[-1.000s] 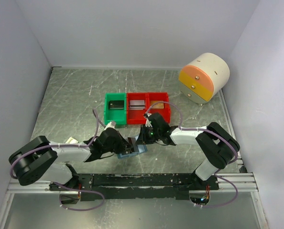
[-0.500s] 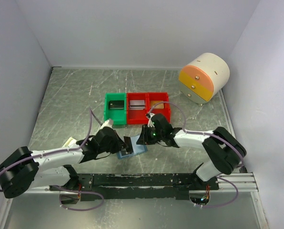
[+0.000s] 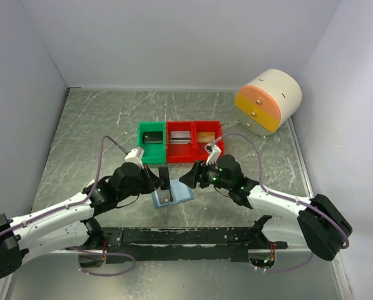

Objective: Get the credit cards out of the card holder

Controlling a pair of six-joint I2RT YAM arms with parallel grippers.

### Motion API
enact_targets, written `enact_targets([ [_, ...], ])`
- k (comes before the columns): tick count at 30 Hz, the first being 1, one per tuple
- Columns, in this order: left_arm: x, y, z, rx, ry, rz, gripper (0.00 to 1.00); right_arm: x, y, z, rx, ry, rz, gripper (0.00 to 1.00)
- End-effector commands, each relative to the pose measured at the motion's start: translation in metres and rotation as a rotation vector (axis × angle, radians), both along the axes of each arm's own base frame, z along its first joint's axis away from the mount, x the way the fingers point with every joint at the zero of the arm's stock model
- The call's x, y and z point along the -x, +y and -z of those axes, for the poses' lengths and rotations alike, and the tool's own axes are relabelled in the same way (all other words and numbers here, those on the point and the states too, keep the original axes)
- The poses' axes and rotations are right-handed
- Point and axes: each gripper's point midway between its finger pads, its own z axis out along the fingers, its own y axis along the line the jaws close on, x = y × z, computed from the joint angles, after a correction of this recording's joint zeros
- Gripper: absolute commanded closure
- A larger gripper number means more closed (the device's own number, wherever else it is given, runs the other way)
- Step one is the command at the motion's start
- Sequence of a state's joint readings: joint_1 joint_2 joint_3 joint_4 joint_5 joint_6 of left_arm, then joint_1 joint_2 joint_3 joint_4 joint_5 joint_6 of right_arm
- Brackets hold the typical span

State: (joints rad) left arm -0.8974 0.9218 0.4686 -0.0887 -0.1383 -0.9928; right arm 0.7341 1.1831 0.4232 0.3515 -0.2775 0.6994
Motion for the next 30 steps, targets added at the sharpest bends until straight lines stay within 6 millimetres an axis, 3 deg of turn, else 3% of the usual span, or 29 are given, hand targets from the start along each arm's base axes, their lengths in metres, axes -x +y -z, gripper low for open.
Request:
enact_targets([
  [1,-0.010,0.015,-0.023,-0.068,-0.141,-0.002,0.93,-0.013,-0.010,-0.027,-0.093,-0.149,0.085,0.39],
  [5,-0.007,0.006,-0.046,-0.047,-0.244,0.098,0.93,-0.013,-0.026,-0.039,-0.117,-0.214,0.151,0.37],
  [7,-0.001,-0.002,-0.056,-0.038,-0.255,0.171,0.93,-0.017,-0.036,-0.038,-0.069,-0.196,0.195,0.26],
  [10,0.002,-0.013,-0.063,-0.010,-0.202,0.295,0.93,-0.013,-0.038,-0.048,-0.091,-0.207,0.178,0.23],
  [13,-0.010,-0.002,-0.057,0.013,-0.184,0.268,0.93,-0.010,-0.039,-0.053,-0.121,-0.195,0.168,0.23],
  [17,-0.006,0.006,-0.076,0.191,-0.239,0.316,0.93,-0.007,-0.039,-0.062,-0.168,-0.179,0.123,0.22],
  [22,0.005,0.012,-0.086,0.247,-0.294,0.378,0.93,0.007,-0.020,-0.079,-0.262,-0.160,-0.029,0.23],
  [30,0.021,0.007,-0.101,0.373,-0.351,0.431,0.93,0.030,0.013,-0.112,-0.466,-0.156,-0.233,0.34],
])
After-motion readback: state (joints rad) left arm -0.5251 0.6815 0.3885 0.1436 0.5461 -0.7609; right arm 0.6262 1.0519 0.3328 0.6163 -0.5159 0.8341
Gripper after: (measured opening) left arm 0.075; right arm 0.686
